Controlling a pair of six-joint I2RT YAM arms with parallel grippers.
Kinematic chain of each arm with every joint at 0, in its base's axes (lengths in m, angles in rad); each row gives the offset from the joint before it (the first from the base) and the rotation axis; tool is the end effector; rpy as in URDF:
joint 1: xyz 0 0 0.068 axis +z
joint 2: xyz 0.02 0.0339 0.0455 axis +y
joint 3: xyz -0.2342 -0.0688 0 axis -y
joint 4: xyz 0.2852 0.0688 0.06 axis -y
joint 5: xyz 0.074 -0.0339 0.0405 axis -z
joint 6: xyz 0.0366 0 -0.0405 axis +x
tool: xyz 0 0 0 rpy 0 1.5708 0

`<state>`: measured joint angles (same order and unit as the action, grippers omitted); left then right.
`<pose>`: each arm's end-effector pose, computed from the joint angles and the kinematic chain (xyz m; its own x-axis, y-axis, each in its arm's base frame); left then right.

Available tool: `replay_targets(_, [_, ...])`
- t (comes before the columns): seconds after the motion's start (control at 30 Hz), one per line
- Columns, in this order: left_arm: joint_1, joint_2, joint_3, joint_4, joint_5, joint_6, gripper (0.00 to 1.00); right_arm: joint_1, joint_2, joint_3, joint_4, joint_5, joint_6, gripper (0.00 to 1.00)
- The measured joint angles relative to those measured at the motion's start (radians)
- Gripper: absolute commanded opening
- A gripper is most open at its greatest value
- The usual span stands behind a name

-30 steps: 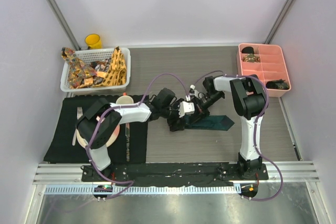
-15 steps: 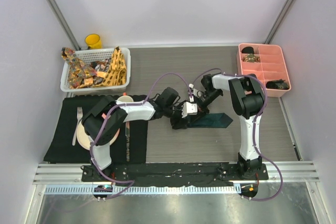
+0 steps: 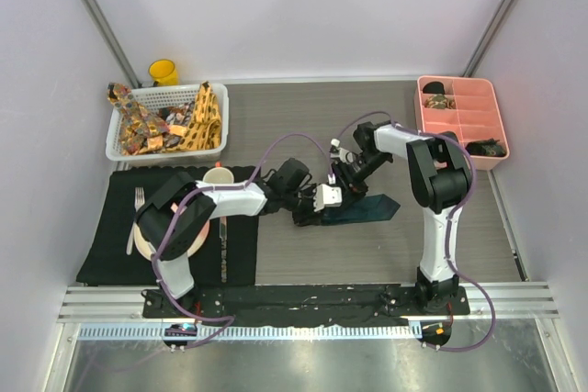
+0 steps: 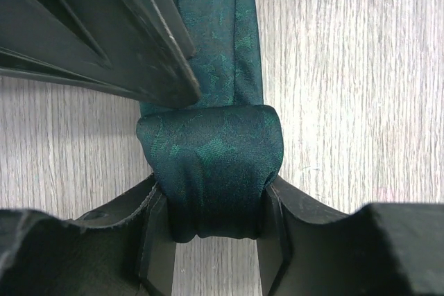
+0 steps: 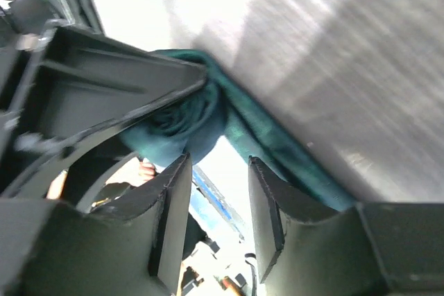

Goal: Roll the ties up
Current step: Roll the tie at the center of the board.

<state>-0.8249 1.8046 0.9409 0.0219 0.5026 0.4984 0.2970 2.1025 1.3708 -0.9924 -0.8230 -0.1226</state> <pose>0.2421 -0.2880 0.0844 -0.0328 0.6528 -0.7568 0.9986 0.0535 0.0028 0.3516 0.1357 0.0717 -0.9267 -0.3706 0.0629 -0.2068 0.6425 0.7378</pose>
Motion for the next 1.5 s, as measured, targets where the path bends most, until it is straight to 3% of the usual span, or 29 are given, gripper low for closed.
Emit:
replay_targets(0.23, [-0.011, 0.005, 0.019, -0.023, -0.031, -0.027, 0.36, 0.014, -0.034, -0.011, 0.001, -0.071, -0.003, 0.44])
replay_targets(0.3, [-0.011, 0.008, 0.028, -0.033, -0.036, -0.031, 0.41, 0.031, -0.034, -0.013, 0.001, -0.084, -0.002, 0.4])
replay_targets(0.4, [-0.012, 0.009, 0.034, -0.042, -0.039, -0.037, 0.51, 0.044, -0.034, -0.013, 0.011, -0.088, -0.003, 0.22])
replay_targets(0.43, [-0.012, 0.01, 0.034, -0.042, -0.04, -0.04, 0.53, 0.045, -0.033, -0.013, 0.012, -0.087, -0.003, 0.08])
replay_targets(0.47, [-0.012, 0.01, 0.035, -0.043, -0.04, -0.043, 0.54, 0.045, -0.031, -0.011, 0.01, -0.083, -0.003, 0.01])
replay_targets(0.9, [-0.009, 0.045, 0.107, -0.096, -0.026, -0.08, 0.74, -0.018, 0.064, 0.014, -0.025, -0.044, -0.016, 0.01])
replay_targets(1.13, [-0.009, 0.117, 0.197, -0.101, 0.003, -0.14, 0.68, -0.018, 0.064, -0.002, 0.0, -0.011, -0.014, 0.01])
replay_targets(1.27, [-0.011, 0.127, 0.206, -0.1, 0.018, -0.179, 0.42, -0.018, 0.064, -0.006, 0.008, -0.008, -0.01, 0.01])
replay_targets(1.33, [-0.011, 0.126, 0.199, -0.096, 0.02, -0.181, 0.36, -0.018, 0.064, -0.006, 0.009, -0.006, -0.01, 0.01])
replay_targets(1.5, [-0.013, 0.074, 0.114, -0.036, -0.026, -0.141, 0.36, -0.015, 0.065, 0.025, 0.006, 0.009, -0.012, 0.24])
